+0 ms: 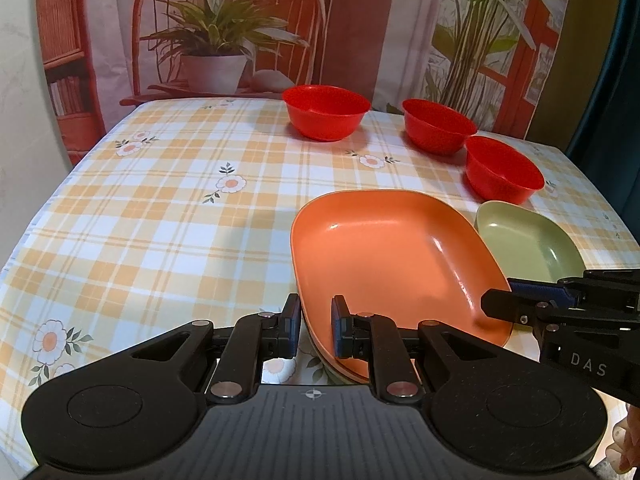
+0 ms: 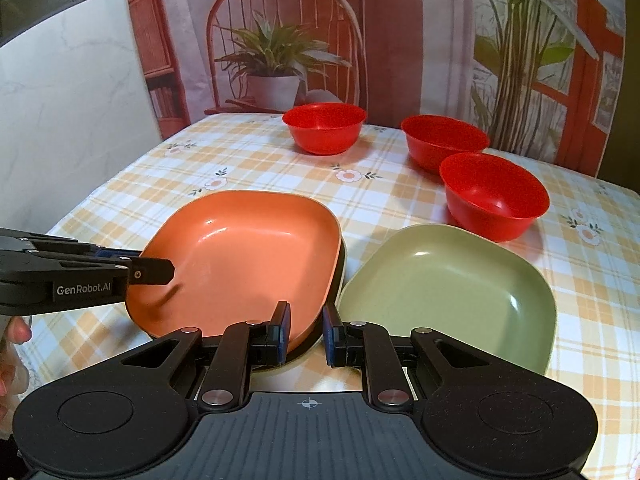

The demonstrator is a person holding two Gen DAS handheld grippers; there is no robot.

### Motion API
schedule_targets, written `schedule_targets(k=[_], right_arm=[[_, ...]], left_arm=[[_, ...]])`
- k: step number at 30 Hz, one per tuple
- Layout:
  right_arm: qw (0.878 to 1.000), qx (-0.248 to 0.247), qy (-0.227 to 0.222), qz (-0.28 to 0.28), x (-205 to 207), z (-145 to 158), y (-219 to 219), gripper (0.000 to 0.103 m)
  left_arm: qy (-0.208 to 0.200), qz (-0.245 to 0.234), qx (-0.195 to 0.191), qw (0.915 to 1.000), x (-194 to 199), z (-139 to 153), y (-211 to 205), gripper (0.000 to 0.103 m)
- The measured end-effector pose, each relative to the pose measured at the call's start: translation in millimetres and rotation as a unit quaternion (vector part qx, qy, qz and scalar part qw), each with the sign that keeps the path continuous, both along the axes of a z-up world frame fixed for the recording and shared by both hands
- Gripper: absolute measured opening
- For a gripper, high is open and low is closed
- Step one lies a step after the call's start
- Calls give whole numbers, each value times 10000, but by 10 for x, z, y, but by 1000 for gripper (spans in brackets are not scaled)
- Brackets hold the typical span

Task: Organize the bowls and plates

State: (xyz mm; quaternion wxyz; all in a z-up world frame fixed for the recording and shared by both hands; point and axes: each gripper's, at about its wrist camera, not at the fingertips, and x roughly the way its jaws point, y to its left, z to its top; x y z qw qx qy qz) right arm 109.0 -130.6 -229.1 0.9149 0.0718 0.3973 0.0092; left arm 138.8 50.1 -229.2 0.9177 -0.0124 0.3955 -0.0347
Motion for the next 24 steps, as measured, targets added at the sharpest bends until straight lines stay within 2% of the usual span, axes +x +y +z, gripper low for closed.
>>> schedule_targets(k=[24], right_arm=[[9998,-91,-194,-54,-68,42,-30,22]], left_arm=[[-66,97,-66,9999,-29,-19,24,17]])
